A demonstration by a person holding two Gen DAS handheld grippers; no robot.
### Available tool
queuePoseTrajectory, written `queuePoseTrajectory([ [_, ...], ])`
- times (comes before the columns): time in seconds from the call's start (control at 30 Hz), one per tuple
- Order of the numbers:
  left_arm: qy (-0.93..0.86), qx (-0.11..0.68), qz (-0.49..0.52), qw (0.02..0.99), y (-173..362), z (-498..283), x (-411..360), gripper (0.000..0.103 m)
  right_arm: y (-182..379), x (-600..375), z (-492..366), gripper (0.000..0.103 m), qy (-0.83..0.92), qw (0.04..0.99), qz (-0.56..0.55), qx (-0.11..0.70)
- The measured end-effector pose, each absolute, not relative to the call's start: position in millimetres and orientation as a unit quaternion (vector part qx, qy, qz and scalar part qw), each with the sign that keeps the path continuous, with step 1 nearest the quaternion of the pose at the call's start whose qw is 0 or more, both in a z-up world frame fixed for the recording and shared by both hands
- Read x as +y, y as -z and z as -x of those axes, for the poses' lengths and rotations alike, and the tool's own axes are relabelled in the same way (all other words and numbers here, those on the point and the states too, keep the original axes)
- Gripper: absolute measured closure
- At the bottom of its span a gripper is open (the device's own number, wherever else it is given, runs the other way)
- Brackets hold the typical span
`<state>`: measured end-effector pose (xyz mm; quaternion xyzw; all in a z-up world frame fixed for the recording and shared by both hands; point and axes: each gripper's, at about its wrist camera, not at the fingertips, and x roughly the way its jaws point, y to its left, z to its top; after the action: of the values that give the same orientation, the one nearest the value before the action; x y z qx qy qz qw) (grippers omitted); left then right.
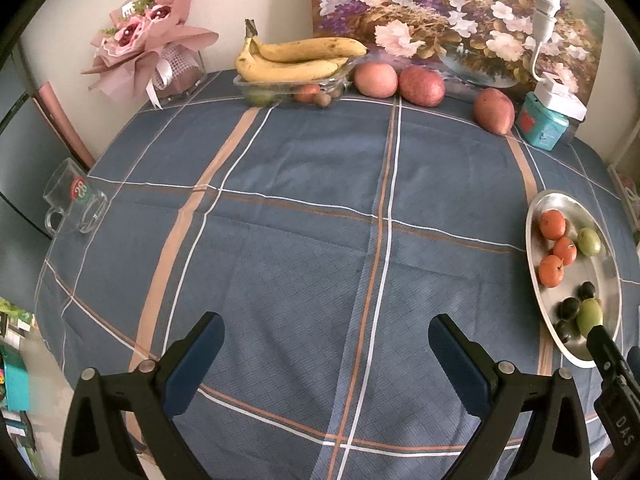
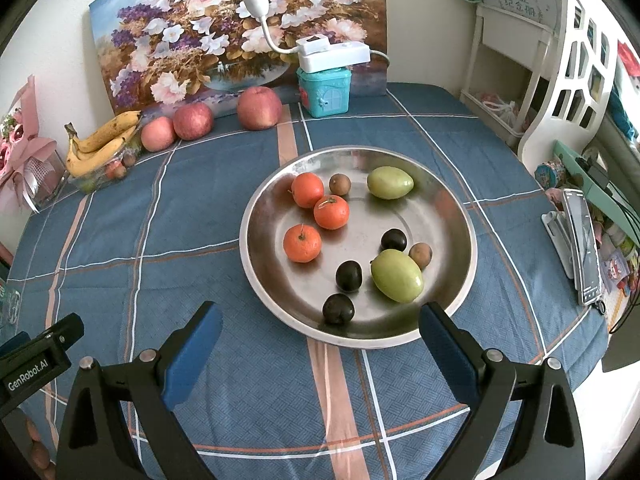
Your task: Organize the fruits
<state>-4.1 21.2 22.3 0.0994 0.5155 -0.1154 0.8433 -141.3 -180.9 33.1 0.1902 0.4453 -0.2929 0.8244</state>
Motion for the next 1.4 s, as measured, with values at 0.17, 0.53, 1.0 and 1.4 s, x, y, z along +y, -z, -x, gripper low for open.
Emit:
queuePoseTrajectory([
  [0.17, 0.113, 0.517, -0.098, 0.843, -20.4, 4.9, 21.8, 0.0, -30.5, -181.4, 141.5, 0.005, 0.293, 0.822, -0.192, 0.448],
  [0.53, 0.11, 0.522, -0.095, 0.841, -18.6, 4.7, 22.8, 0.0, -30.0, -180.7, 141.6, 0.005, 0.294, 0.821, -0.194, 0.45],
  [1.0, 0.111, 0.522, -0.096, 0.84, -18.1, 3.8, 23.7, 0.0, -29.8, -181.0, 141.9, 0.005, 0.293, 0.82, -0.193, 0.452],
  [1.4, 0.111, 0.524, -0.095, 0.839, -16.9, 5.1, 25.1, 0.0, -29.5, -180.7, 141.6, 0.005, 0.293, 0.82, -0.194, 0.452],
])
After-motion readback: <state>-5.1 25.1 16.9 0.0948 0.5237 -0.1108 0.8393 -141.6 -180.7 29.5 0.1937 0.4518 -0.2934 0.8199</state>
